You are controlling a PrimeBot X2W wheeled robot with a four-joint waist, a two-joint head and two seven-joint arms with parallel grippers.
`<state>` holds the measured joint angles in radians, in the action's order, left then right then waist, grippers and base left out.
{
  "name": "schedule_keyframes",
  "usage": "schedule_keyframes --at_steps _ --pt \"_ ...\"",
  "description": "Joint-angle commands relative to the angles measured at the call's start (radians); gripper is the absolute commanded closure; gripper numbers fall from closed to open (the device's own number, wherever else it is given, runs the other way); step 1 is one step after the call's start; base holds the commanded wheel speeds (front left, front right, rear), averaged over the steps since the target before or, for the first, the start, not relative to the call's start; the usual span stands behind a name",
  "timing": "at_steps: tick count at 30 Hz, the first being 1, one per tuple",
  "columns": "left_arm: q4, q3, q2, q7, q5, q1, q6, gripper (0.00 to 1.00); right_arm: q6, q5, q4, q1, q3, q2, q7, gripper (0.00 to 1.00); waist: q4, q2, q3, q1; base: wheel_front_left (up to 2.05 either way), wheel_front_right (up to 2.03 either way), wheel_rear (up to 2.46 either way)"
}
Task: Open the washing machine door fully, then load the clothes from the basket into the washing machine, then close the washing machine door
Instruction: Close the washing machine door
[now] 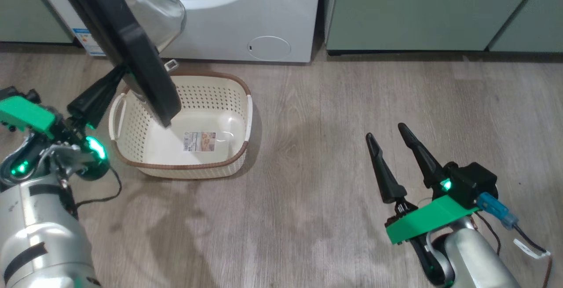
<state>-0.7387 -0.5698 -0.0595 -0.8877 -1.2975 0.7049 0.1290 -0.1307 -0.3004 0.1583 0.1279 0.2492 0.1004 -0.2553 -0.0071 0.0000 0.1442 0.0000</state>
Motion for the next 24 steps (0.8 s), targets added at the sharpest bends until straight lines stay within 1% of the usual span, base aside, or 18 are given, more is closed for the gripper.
schedule_keyframes --at_steps 1,8,12,20,24 --pt "0.039 -0.002 -0.026 -0.001 -0.009 0.003 0.002 1.0 0.0 0.001 -0.038 0.014 0.013 -0.006 -0.006 0.0 -0.011 0.0 0.008 0.0 0.0 0.0 0.0" --pt "0.053 0.051 0.003 0.044 -0.045 0.024 0.002 1.0 0.0 0.005 -0.05 0.024 0.003 -0.007 -0.006 0.0 -0.062 0.0 0.051 0.0 0.0 0.0 0.0" --pt "0.057 0.088 0.008 0.099 -0.076 0.045 0.002 1.0 0.0 0.007 -0.056 0.031 0.001 -0.009 -0.006 0.0 -0.094 0.0 0.084 0.0 0.0 0.0 0.0" --pt "0.032 0.164 0.009 0.282 -0.183 0.107 0.002 1.0 0.0 0.005 -0.067 0.043 -0.002 -0.021 -0.006 0.0 -0.175 0.0 0.147 0.0 0.0 0.0 0.0" --pt "0.034 0.194 0.009 0.373 -0.21 0.14 0.002 1.0 0.0 0.003 -0.072 0.046 -0.006 -0.029 -0.006 0.0 -0.22 0.0 0.178 0.0 0.0 0.0 0.0"
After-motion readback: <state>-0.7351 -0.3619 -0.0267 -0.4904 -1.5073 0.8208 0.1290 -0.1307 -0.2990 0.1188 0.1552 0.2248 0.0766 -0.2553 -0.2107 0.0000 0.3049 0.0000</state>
